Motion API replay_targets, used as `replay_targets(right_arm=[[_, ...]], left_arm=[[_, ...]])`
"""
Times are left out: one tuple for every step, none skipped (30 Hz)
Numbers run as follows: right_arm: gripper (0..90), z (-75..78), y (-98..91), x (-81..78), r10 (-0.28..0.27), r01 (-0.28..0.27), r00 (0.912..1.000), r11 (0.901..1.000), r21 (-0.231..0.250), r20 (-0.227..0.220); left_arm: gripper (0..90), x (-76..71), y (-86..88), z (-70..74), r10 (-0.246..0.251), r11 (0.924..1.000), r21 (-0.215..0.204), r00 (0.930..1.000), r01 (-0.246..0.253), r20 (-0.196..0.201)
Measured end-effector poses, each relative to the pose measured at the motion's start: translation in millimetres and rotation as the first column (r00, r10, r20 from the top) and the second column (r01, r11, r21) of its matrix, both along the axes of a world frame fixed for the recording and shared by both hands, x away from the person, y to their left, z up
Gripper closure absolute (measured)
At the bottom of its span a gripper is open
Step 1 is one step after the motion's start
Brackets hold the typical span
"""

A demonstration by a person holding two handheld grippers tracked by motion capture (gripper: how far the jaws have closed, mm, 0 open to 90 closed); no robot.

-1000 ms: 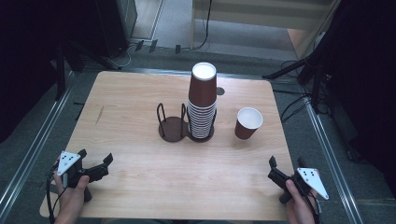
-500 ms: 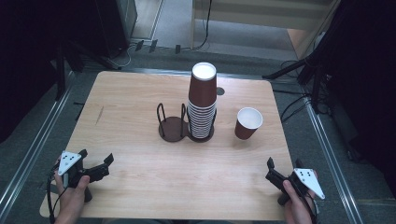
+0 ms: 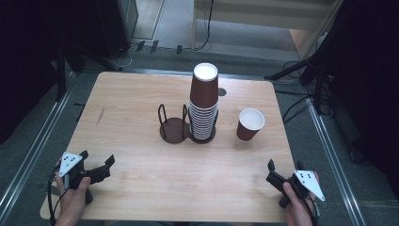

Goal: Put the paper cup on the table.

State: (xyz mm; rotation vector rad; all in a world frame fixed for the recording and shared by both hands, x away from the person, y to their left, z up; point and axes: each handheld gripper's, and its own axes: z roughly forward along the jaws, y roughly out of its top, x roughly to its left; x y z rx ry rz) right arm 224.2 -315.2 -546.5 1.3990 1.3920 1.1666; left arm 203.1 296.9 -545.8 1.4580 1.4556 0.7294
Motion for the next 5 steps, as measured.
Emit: replay_targets(right_arm=[[0.0, -0.1, 0.2, 0.1, 0.001, -0.001, 1.0, 1.0, -0.007, 0.002], [0.0, 0.0, 0.8, 0.1, 0.003, -0.003, 1.0, 0.9999, -0.01, 0.002], [0.0, 0.0, 1.2, -0.1, 0.005, -0.005, 1.0, 0.9999, -0.011, 0.001], [0.0, 0.0, 1.3, 0.0, 0.004, -0.004, 1.0, 0.9998, -0.018, 0.001], [0.0, 0.0, 1.8, 0.1, -0.001, 0.001, 1.0, 0.9998, -0.021, 0.0]], left_arm=[[0.0, 0.0, -0.1, 0.0, -0.001, 1.0, -0.002, 1.0, 0.001, 0.0], [0.0, 0.1, -0.1, 0.1, -0.001, 1.0, -0.001, 1.0, 0.001, -0.001], [0.0, 0.2, -0.1, 0.1, -0.001, 1.0, -0.001, 1.0, 0.001, -0.002], [0.0, 0.4, 0.0, 0.2, -0.002, 1.0, -0.005, 1.0, 0.002, -0.004], [0.0, 1.0, 0.5, 0.4, -0.002, 0.9999, -0.011, 1.0, 0.002, -0.009]])
